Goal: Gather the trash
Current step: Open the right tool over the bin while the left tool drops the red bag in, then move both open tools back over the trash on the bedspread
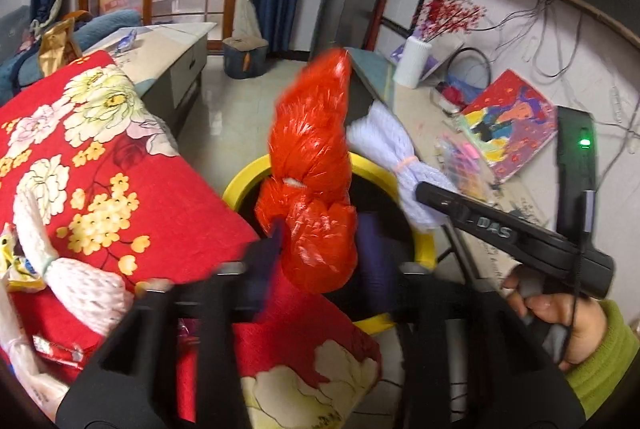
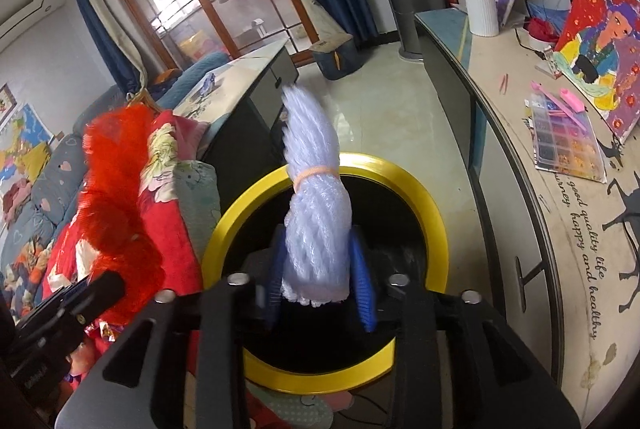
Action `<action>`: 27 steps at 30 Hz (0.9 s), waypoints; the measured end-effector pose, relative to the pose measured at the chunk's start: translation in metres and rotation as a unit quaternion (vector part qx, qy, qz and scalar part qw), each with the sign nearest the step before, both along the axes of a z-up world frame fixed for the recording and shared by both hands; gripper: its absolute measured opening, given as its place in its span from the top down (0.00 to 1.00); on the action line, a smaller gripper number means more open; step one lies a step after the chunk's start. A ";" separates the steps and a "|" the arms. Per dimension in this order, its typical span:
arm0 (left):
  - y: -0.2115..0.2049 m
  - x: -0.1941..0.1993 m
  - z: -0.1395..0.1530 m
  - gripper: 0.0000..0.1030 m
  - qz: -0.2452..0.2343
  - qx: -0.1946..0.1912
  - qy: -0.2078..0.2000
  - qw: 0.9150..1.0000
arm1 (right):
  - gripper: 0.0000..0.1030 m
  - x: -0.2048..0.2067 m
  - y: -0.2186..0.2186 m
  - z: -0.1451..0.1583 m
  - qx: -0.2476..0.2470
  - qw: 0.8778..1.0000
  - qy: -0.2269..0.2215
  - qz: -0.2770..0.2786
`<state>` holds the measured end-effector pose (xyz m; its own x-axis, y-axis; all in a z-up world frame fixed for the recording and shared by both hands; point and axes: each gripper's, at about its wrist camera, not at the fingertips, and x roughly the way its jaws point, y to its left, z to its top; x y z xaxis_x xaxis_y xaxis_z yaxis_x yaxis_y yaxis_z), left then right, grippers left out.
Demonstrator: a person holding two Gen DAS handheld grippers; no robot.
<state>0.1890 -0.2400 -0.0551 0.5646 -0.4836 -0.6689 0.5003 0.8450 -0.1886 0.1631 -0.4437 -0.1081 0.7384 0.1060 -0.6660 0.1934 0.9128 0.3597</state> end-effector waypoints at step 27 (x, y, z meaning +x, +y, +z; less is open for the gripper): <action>0.092 -0.028 0.039 0.12 0.116 -0.048 -0.069 0.990 | 0.47 -0.013 0.055 0.037 -0.026 0.997 -0.055 0.039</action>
<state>0.1612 -0.1477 -0.0160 0.7500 -0.3889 -0.5351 0.3221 0.9213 -0.2180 0.1504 -0.3888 -0.0707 0.7977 0.1324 -0.5883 0.0842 0.9416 0.3261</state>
